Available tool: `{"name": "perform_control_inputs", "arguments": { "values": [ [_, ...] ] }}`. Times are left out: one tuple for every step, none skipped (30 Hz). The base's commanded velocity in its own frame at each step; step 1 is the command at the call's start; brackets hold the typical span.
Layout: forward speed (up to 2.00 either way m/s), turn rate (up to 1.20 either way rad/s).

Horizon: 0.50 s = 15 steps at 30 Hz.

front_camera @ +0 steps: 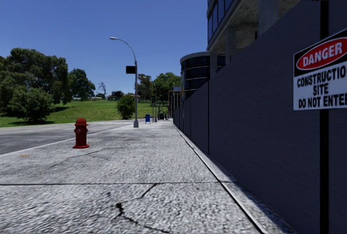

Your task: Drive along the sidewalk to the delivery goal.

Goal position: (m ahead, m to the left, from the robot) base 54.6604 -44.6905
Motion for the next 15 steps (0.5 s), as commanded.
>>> {"name": "perform_control_inputs", "arguments": {
  "values": [
    [2.0, 0.14],
    [2.0, 0.17],
    [2.0, 0.17],
    [2.0, 0.19],
    [2.0, 0.2],
    [2.0, 0.2],
    [2.0, 0.2],
    [2.0, 0.2],
    [2.0, 0.2],
    [2.0, 0.2],
    [2.0, 0.2],
    [2.0, 0.2],
    [2.0, 0.2],
    [2.0, 0.2],
    [2.0, 0.19]
  ]
}}
